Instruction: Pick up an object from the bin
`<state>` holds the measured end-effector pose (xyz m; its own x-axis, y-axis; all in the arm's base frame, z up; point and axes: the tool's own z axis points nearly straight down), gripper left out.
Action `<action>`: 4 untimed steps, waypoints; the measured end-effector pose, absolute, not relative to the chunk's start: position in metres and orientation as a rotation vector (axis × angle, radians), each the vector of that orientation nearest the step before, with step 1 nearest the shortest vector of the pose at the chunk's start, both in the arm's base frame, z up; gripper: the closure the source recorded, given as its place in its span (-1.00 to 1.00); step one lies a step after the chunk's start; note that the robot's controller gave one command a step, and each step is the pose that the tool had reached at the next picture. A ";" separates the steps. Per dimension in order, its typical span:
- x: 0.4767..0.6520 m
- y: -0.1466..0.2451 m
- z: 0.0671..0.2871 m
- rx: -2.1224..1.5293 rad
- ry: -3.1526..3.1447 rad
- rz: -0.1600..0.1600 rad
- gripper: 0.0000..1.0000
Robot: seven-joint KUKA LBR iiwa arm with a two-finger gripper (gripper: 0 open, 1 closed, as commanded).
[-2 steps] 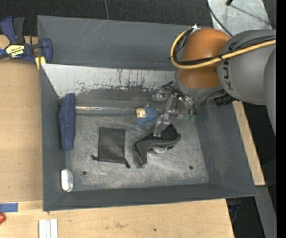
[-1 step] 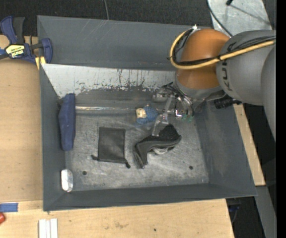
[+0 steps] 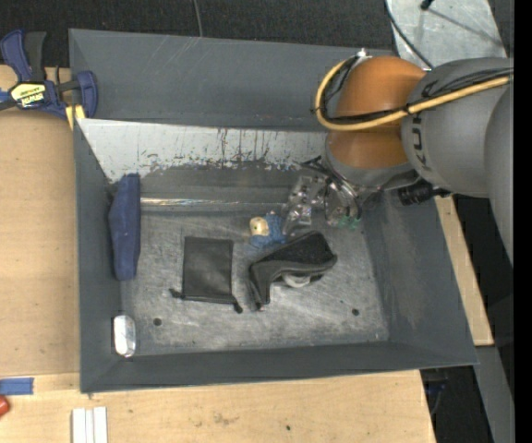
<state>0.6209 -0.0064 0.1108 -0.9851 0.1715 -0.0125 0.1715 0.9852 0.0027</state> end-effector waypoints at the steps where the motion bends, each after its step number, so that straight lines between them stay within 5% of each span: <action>1: 0.621 -0.007 0.110 0.269 3.118 0.001 -1.00; 2: 0.600 0.012 0.116 0.073 3.135 0.003 -1.00; 3: 0.608 0.021 0.073 0.242 3.129 0.001 -1.00; 4: 0.613 0.020 0.078 0.241 3.110 0.003 1.00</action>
Offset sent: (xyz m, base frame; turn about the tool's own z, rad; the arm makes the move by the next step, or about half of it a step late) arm 0.0000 0.0000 0.0000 0.0000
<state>0.6130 0.0201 0.0777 -0.9878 0.1540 -0.0218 0.1540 0.9881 0.0035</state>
